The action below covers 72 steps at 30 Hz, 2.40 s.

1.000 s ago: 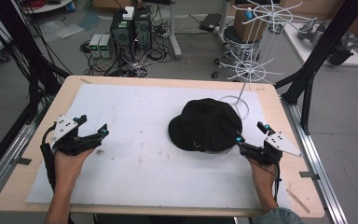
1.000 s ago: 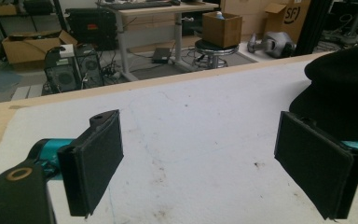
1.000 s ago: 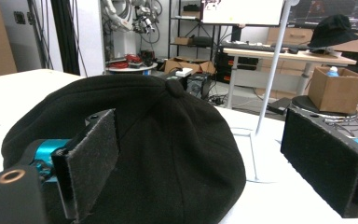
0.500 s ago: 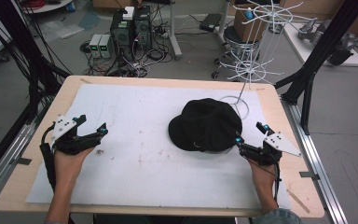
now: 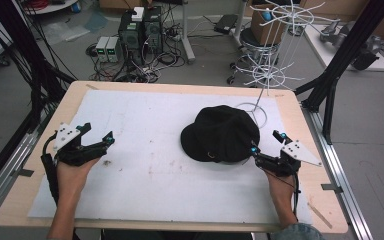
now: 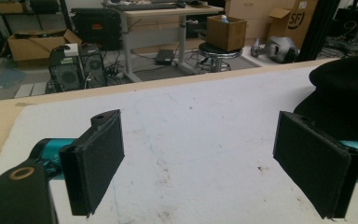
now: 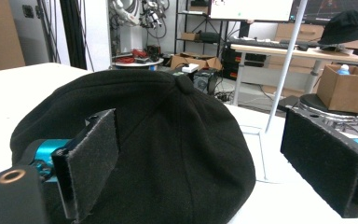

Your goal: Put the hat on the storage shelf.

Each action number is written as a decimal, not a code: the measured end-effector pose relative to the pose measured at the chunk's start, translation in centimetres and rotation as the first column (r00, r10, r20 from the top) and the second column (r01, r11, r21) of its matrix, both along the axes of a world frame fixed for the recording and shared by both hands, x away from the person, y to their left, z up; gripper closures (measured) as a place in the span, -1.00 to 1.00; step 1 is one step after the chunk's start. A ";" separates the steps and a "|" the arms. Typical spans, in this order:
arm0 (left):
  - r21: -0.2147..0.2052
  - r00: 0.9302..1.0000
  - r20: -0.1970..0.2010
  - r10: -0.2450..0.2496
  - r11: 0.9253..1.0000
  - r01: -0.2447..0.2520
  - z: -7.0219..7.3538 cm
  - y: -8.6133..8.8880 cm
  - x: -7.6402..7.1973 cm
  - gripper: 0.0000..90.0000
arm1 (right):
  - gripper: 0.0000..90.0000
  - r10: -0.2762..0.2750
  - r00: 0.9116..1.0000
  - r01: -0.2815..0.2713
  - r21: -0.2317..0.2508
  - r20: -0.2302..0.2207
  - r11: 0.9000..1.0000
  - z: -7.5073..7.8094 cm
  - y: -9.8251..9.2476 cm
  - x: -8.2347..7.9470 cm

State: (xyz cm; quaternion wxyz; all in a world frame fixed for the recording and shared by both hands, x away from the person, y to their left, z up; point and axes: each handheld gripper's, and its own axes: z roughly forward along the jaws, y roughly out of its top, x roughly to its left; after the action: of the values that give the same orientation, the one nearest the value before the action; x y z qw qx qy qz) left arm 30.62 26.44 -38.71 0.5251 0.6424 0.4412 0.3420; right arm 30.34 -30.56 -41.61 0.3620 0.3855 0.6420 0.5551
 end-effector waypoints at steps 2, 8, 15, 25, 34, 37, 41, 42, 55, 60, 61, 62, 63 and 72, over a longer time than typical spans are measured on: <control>0.006 1.000 -0.005 0.000 1.000 0.000 -0.1 0.1 0.0 -0.64 | -0.75 0.003 1.000 -0.003 -0.004 0.004 1.000 0.0 0.0 0.1; 0.003 1.000 -0.006 0.003 1.000 -0.003 -0.1 0.1 -0.1 -0.64 | -0.75 0.007 1.000 -0.007 0.005 -0.001 1.000 -0.1 0.2 0.3; 0.013 1.000 -0.014 0.002 1.000 -0.002 -0.3 0.1 -0.1 -0.64 | -0.75 0.033 0.999 -0.033 0.008 -0.018 0.999 -0.1 1.5 1.4; 0.023 1.000 -0.021 0.001 1.000 -0.001 -0.5 0.0 -0.2 -0.64 | -0.70 0.097 0.995 -0.097 0.024 -0.020 0.995 -0.4 3.1 1.9; 0.021 1.000 -0.024 -0.001 1.000 0.002 -0.6 -0.1 -0.1 -0.64 | -0.70 0.176 0.984 -0.177 -0.042 -0.041 0.983 -0.5 5.5 1.6; 0.020 1.000 -0.023 0.000 1.000 0.001 -0.6 -0.1 -0.1 -0.64 | -0.70 0.164 0.986 -0.166 -0.039 -0.030 0.985 -0.5 5.6 1.8; 0.021 1.000 -0.023 0.000 1.000 0.000 -0.6 -0.1 -0.1 -0.64 | -0.70 0.150 0.988 -0.151 -0.016 -0.027 0.988 -0.4 5.2 2.2; 0.023 1.000 -0.024 -0.003 1.000 0.003 -0.6 -0.1 -0.2 -0.64 | -0.71 0.132 0.991 -0.131 0.014 -0.028 0.991 -0.2 4.6 2.7; 0.022 1.000 -0.031 -0.002 1.000 0.003 -0.7 -0.1 0.0 -0.64 | -0.71 0.157 0.987 -0.155 0.091 -0.018 0.984 0.6 3.6 6.8; 0.020 0.999 -0.032 -0.003 1.000 0.003 -0.8 -0.2 0.1 -0.63 | -0.71 0.156 0.988 -0.152 0.122 -0.021 0.981 1.0 4.0 7.9; 0.020 0.999 -0.032 -0.005 1.000 0.005 -0.8 -0.2 0.1 -0.63 | -0.71 0.156 0.988 -0.152 0.122 -0.021 0.981 1.0 4.0 7.9; 0.022 0.999 -0.032 -0.006 1.000 0.007 -0.8 -0.2 0.1 -0.63 | -0.71 0.159 0.987 -0.154 0.129 -0.032 0.980 0.9 4.1 8.2; 0.020 0.999 -0.034 -0.006 1.000 0.006 -0.8 -0.3 0.1 -0.63 | -0.71 0.160 0.986 -0.153 0.133 -0.040 0.979 0.8 4.1 8.4; 0.022 0.999 -0.038 -0.005 1.000 0.006 -1.0 -0.3 0.2 -0.63 | -0.65 0.158 0.979 -0.138 0.153 -0.127 0.979 0.2 4.0 9.7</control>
State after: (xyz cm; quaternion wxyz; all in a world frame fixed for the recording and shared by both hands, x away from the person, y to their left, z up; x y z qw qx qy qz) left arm 30.82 26.17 -39.66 0.5105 0.6559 0.4453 0.3332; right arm 40.06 -26.53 -41.43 0.2455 0.3993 0.6510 0.5970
